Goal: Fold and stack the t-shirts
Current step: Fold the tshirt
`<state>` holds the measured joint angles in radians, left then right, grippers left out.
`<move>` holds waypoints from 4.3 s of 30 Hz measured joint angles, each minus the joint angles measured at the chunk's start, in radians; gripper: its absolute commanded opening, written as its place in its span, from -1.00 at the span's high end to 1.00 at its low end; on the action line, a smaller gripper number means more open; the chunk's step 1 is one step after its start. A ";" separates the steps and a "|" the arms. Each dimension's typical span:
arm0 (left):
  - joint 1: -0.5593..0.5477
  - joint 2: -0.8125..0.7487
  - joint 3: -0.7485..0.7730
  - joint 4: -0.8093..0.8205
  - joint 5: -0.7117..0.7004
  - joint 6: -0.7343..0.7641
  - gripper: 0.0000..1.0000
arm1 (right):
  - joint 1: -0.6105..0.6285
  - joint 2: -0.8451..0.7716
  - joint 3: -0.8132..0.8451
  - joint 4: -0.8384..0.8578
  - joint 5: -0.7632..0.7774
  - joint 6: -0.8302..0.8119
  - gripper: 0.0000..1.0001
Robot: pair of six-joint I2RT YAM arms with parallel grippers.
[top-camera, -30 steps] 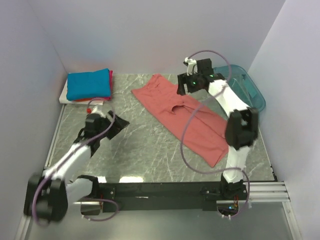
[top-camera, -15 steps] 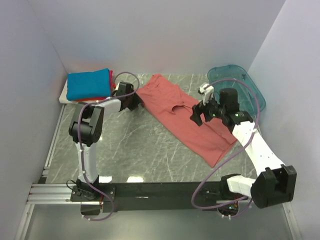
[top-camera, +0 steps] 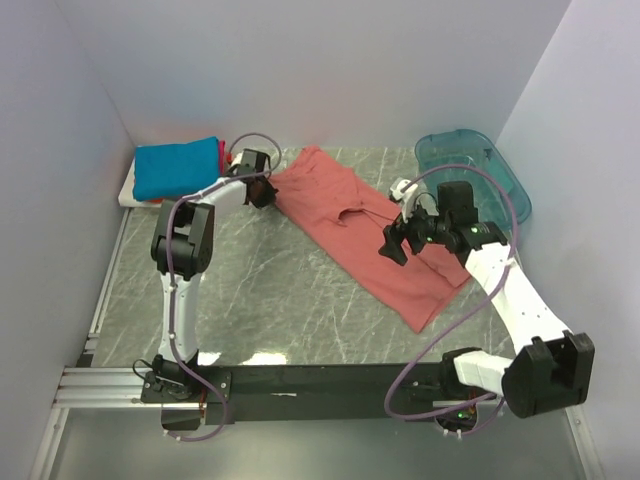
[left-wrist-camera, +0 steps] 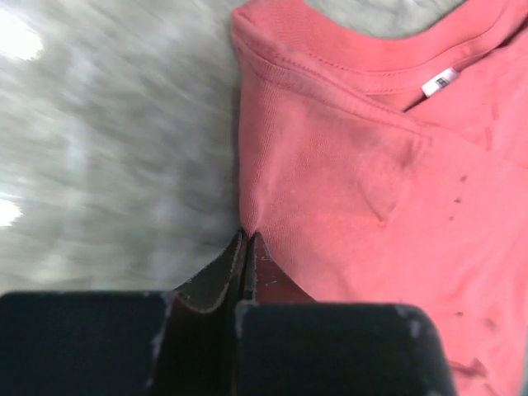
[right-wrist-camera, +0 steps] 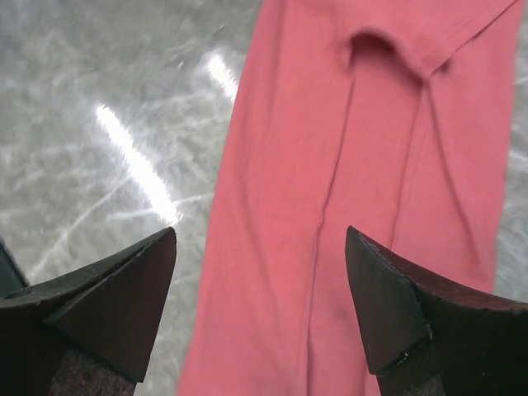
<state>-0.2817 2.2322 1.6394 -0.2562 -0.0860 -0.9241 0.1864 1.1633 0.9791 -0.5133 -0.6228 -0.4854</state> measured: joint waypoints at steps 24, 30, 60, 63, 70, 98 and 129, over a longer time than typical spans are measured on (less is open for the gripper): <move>0.135 -0.630 -0.212 -0.089 0.066 0.423 -0.54 | 0.720 0.283 -0.222 0.109 0.747 0.040 -0.62; 0.137 -1.061 -0.389 -0.032 0.043 0.474 -0.57 | 0.726 0.340 -0.217 0.144 0.835 0.087 -0.01; 0.137 -1.729 -0.949 -0.106 0.220 0.537 -0.59 | 0.911 0.332 0.050 0.003 0.360 -0.035 -0.49; 0.137 -1.731 -0.949 -0.106 0.220 0.542 -0.60 | 0.723 0.300 0.143 -0.003 0.286 -0.055 -0.53; 0.137 -1.735 -0.951 -0.102 0.220 0.544 -0.64 | 0.226 0.584 0.584 0.079 0.100 0.211 -0.28; 0.137 -1.711 -0.957 -0.100 0.221 0.546 -0.63 | 0.030 1.439 1.227 0.154 0.046 1.177 -0.08; 0.137 -1.672 -0.958 -0.101 0.221 0.546 -0.62 | 0.016 1.448 1.228 0.187 0.020 1.250 0.29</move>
<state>-0.1448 0.5602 0.6819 -0.3569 0.1352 -0.3782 0.2024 2.6118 2.2066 -0.3264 -0.6029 0.7650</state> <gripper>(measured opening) 0.813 0.351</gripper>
